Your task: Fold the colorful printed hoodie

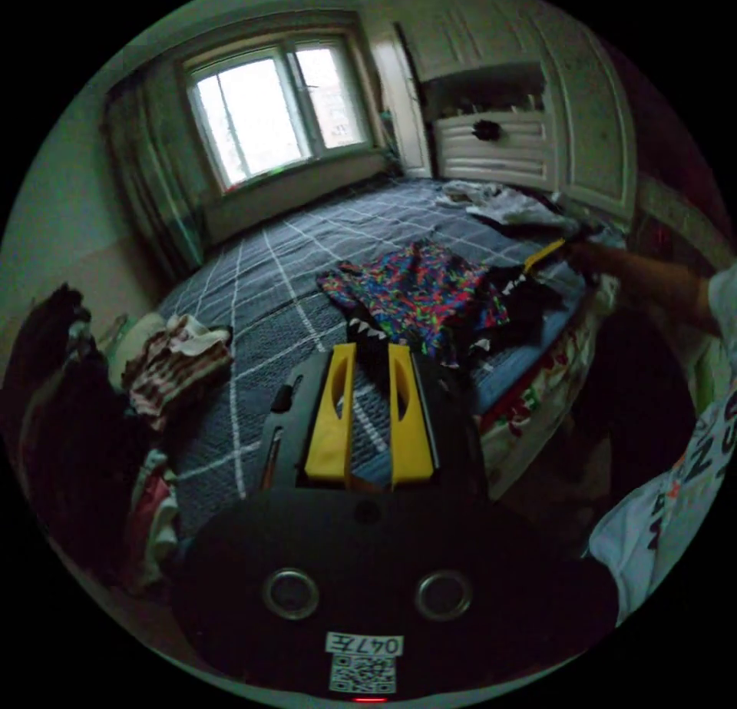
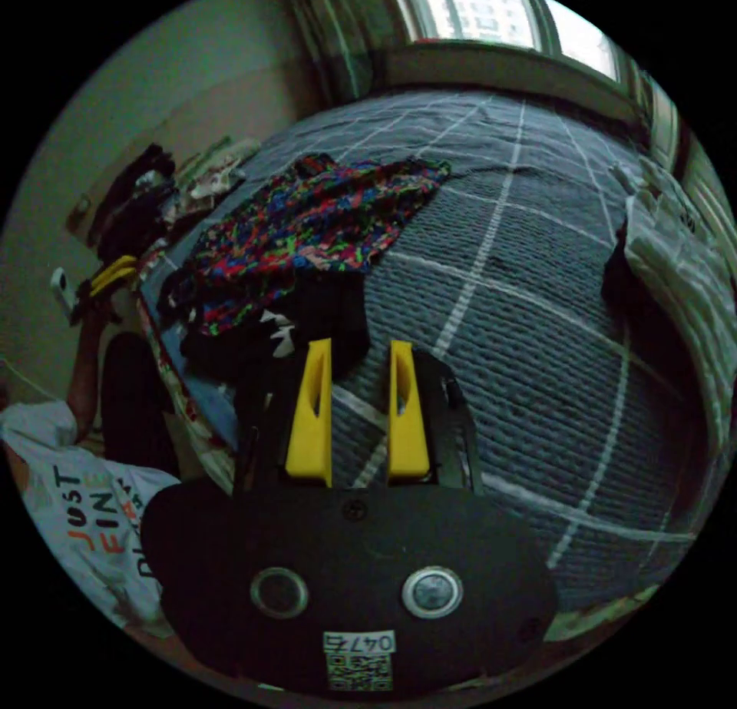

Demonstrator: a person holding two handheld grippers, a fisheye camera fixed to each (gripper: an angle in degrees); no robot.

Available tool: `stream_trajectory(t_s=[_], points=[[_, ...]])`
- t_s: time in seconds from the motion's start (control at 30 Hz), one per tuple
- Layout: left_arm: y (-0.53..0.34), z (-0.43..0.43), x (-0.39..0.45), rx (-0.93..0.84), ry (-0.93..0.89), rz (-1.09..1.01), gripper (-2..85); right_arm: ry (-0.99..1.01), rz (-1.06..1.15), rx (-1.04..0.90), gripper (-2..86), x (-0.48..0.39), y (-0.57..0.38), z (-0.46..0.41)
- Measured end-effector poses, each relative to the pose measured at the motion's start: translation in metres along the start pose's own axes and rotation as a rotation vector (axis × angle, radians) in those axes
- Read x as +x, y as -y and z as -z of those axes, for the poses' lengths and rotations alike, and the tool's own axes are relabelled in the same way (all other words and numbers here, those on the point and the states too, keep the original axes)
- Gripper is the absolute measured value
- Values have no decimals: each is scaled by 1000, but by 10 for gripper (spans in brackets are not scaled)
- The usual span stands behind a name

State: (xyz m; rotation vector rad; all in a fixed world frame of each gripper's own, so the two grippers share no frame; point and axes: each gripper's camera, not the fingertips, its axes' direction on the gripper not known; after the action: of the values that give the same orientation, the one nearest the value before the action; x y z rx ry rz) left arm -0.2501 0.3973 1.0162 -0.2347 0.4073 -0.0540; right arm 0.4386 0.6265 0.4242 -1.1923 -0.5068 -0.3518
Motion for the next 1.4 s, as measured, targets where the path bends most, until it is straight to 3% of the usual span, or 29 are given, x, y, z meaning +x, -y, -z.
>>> stream_trajectory(t_s=[0.1, 0.2, 0.33, 0.43, 0.57, 0.77, 1.03, 1.13, 1.3, 1.4], points=[[-4, -13, -15, 57, -14, 160, 59, 108, -19, 20, 29, 13, 7, -9], [7, -27, -16, 92, -47, 197, 54, 50, 36, -10, 2, 13, 11, -8], [57, -60, 35, 29, -253, -53, 89, -116, 78, 29, -3, 19, 9, 26], [96, -96, 116, 23, -343, -293, 100, -119, 88, -21, -3, 27, 15, 26], [121, -161, 210, -44, -228, -500, 67, -143, 85, -121, -3, 33, 22, 5], [145, -227, 222, -147, -452, -430, 67, -136, 96, -110, -2, 42, 20, 2], [157, -264, 240, -136, -450, -508, 68, -71, 59, -96, -2, 63, 18, 4], [160, -277, 250, -168, -434, -533, 13, -67, 50, -92, -2, 65, 15, 5], [169, -287, 245, -159, -467, -371, -6, -82, 82, -58, -3, 61, 9, 19], [178, -273, 239, -46, -581, -192, -7, -167, 178, 27, -2, 47, 1, 46]])
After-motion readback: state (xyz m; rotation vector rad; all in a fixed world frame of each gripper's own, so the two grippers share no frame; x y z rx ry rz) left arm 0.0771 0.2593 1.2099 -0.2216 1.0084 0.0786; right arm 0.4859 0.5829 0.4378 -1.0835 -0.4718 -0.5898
